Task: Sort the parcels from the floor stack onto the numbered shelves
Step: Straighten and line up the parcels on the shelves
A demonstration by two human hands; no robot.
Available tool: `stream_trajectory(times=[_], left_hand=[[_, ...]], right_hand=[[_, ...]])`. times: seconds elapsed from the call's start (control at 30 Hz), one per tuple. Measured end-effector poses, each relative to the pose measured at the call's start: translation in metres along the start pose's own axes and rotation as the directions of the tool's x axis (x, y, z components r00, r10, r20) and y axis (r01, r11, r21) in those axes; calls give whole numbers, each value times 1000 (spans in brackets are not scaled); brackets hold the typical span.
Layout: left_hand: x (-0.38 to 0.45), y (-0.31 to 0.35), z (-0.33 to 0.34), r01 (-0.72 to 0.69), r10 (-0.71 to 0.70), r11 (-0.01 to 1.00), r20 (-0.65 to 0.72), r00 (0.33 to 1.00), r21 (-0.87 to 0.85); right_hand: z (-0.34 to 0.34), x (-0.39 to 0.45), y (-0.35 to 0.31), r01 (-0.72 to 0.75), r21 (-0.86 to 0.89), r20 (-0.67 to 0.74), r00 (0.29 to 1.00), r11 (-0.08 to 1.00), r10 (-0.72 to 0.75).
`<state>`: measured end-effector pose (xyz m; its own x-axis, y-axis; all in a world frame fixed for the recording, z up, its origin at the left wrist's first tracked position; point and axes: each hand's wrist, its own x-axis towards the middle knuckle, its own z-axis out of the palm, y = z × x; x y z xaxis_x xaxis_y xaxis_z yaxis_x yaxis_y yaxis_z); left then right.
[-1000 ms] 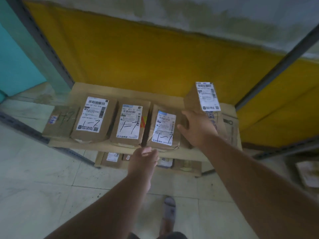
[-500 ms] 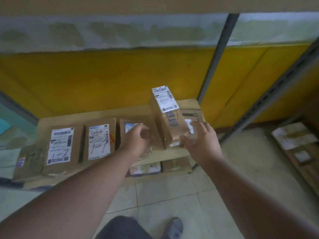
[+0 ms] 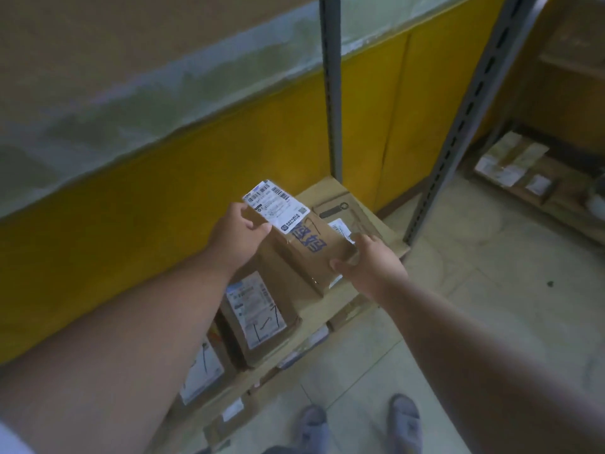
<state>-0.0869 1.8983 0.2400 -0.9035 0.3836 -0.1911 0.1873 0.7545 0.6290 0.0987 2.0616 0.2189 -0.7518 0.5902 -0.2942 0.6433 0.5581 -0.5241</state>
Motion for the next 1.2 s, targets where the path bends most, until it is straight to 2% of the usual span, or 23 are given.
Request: stream_trajectory(times=[0.17, 0.27, 0.43, 0.57, 0.8, 1.2], left_hand=[[32, 3, -7, -52, 47, 992, 41, 998, 114], [45, -2, -9, -98, 79, 971, 94, 992, 217], [53, -10, -9, -190, 140, 940, 188, 972, 282], [52, -10, -13, -218, 170, 939, 190, 967, 267], [46, -12, -10, -195, 172, 951, 112, 979, 240], [50, -10, -10, -185, 163, 960, 116, 980, 211]], right_hand=[[19, -4, -2, -89, 155, -30, 995, 984, 95], [24, -5, -2, -110, 186, -38, 992, 976, 119], [34, -11, -4, -123, 239, -35, 990, 963, 135], [38, -16, -4, -125, 278, -39, 989, 952, 141], [42, -20, -2, -116, 292, -48, 990, 949, 135], [41, -17, -1, -130, 268, -14, 990, 955, 138]])
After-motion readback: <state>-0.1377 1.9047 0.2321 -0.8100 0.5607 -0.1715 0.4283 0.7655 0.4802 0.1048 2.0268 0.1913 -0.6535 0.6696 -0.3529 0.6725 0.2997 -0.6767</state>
